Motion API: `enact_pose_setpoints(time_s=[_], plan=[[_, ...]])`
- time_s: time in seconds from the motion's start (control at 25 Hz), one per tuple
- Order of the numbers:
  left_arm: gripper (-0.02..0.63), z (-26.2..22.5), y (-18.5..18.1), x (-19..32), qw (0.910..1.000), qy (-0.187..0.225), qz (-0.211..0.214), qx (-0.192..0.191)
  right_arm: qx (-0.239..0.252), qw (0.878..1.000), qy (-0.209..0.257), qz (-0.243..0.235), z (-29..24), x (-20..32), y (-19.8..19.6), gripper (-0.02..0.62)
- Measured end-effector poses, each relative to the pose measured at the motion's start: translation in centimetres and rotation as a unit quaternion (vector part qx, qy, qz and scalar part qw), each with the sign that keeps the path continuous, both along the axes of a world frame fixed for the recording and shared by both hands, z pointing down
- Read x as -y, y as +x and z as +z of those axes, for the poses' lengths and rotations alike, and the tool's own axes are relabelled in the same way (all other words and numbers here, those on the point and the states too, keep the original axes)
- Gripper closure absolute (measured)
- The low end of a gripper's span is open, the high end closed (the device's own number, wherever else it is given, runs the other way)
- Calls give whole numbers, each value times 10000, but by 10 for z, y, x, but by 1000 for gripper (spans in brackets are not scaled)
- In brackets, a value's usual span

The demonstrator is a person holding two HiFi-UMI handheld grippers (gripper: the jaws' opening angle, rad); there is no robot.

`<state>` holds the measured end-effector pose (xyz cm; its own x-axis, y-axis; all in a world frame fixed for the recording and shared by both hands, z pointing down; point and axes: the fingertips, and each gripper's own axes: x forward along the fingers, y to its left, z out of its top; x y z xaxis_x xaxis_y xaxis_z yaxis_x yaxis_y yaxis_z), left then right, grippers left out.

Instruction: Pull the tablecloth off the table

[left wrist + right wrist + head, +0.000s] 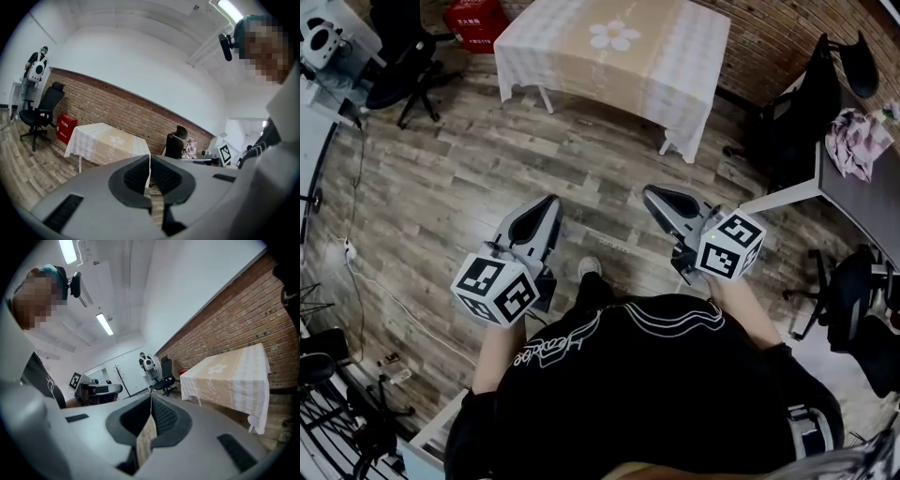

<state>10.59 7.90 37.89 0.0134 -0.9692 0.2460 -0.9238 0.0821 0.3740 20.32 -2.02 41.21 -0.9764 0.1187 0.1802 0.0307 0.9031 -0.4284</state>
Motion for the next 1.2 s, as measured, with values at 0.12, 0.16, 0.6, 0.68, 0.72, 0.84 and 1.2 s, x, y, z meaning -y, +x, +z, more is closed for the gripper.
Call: enact_pose_setpoints(time_s=[0.12,0.16,0.6,0.68,0.72,0.84,1.2], plan=[[598,2,-44,10,9999,-30,74,100,-24,9999,-83,86,3,11,-43,598],[598,3,-58,12,9999,-19,109,79,-37,9999,-86,119,2,14,-57,598],[598,7,-133,61,9990,-60,410,183,34,9985,59,550,-9,56,-119,598],[598,10,-138,79,9986,-94,497,147,37,9979,-4,645,-6,74,-121,598],[597,11,-140,89,9985,-112,521,142,28,9977,-36,680,-4,84,-122,598],[597,14,-151,121,9982,-179,566,113,-19,9971,-108,752,1,116,-131,598],[585,34,-177,225,9969,-331,694,-152,-166,9957,-244,874,21,220,-156,598]])
